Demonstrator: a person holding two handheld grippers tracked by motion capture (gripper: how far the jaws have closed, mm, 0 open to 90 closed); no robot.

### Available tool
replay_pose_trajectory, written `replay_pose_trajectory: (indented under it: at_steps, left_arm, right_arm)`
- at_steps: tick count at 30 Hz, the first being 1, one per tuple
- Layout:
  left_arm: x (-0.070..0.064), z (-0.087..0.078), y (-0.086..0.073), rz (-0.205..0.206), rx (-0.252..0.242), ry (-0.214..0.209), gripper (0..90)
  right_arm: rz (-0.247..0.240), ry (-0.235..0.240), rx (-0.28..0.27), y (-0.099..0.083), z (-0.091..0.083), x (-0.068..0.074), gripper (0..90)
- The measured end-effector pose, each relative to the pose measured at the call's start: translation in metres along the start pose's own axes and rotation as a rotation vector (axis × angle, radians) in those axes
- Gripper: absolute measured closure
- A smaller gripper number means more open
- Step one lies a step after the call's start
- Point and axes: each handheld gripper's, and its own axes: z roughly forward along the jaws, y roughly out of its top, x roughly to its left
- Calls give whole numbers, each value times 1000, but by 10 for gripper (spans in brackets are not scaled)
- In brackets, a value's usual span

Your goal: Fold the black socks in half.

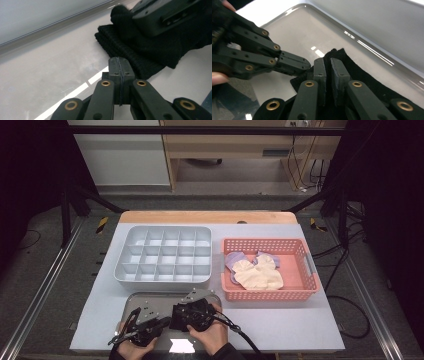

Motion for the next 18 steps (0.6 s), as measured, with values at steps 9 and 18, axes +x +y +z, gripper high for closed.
replay_pose_trajectory:
  at_steps: [9, 18]
  left_arm:
    - [3, -3, 0, -10, -12, 8, 893]
    - [5, -19, 13, -24, -86, 2, 893]
  right_arm:
    - [17, 68, -38, 1, -7, -3, 734]
    - [38, 35, -124, -4, -57, -25, 832]
